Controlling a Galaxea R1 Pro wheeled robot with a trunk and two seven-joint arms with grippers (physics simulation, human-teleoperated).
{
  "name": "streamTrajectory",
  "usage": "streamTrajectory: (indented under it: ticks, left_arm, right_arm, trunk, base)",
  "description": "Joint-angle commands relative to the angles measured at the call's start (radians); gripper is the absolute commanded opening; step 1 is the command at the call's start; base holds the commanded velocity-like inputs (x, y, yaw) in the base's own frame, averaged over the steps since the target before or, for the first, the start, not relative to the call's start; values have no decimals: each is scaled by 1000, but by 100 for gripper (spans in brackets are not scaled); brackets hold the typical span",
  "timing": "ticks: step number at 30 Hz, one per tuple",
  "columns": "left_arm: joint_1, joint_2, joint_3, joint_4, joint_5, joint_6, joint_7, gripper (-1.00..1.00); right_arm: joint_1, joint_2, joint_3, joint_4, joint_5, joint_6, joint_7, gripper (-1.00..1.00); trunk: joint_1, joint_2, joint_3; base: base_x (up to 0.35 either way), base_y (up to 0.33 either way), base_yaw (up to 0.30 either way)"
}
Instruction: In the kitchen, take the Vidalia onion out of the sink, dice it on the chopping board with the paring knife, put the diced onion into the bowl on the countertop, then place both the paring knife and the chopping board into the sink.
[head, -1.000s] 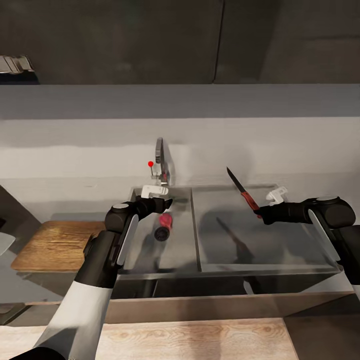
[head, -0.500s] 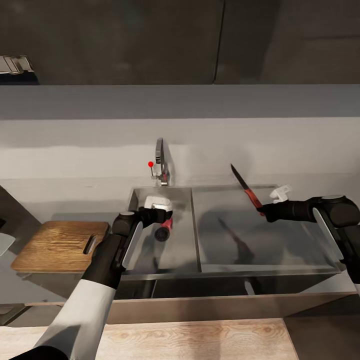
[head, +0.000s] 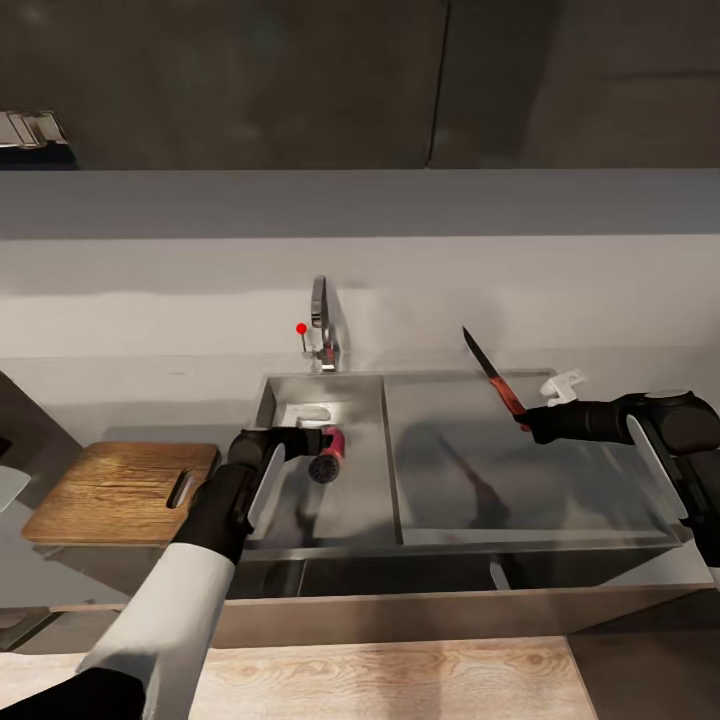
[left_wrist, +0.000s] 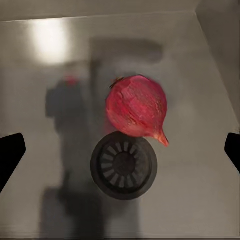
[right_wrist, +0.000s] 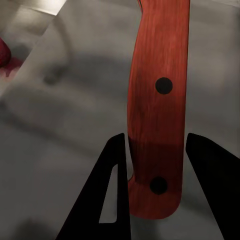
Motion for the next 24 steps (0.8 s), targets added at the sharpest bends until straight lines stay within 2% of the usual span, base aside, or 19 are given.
streamTrajectory:
  ticks: [1,5,16,23,24]
  left_arm:
    - [-6,-1,1,8,0,5,-2,100]
    - [-50,-2,3,55,0,6,1,100]
    - [-93,-15,3,80,2,10,34,100]
    - [-185,-19,16,221,2,10,77,100]
    - [-224,-19,33,296,2,10,82,100]
  right_arm:
    - [-1,-1,1,0,-8,7,-4,-100]
    - [-1,-1,3,0,-8,7,-4,-100]
    - [-1,5,12,0,-8,7,-2,-100]
    - [-1,14,13,0,-8,8,-3,-100]
    - [-1,15,13,0,-8,8,-3,-100]
  trunk:
    - [1,-2,-2]
    - [1,-2,-2]
    - [1,-2,-2]
    - [1,-2,-2]
    - [1,-2,-2]
  base:
    - [0,0,0]
    - [0,0,0]
    - [0,0,0]
    - [0,0,0]
    - [0,0,0]
